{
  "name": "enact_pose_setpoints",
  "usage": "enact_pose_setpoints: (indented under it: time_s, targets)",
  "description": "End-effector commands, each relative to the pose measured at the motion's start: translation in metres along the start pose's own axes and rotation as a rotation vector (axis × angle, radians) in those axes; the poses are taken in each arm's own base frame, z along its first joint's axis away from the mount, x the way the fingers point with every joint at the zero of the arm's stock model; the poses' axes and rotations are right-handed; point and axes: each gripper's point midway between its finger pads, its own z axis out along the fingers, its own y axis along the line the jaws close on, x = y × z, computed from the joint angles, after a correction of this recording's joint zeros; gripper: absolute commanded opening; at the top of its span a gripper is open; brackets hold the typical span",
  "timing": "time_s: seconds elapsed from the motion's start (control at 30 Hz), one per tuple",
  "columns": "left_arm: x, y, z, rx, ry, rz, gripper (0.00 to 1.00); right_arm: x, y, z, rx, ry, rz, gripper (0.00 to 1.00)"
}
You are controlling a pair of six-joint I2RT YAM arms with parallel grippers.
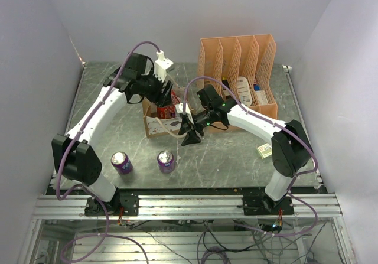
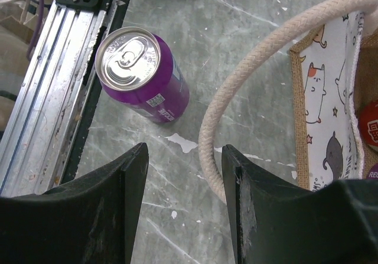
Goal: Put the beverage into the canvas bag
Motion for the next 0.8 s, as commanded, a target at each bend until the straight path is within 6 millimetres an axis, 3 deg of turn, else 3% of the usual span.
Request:
enact_pose_setpoints:
  time_s: [0.0,0.33,0.77]
  targets:
    - [-0.012,-0.003,-0.004,-0.008,-0.058,0.077,0.07,-0.003,0.009,-0.003,-0.021,-0.012,-0.01,0.52]
    - [0.002,-0.002,0.009,-0.009,-0.017,0.11,0.07,-0.001,0.011,-0.003,-0.029,-0.006,-0.009,0.52]
    - [0.006,-0.004,0.026,0.044,0.01,0.145,0.07,-0.008,0.014,-0.007,-0.019,-0.051,0.006,0.52]
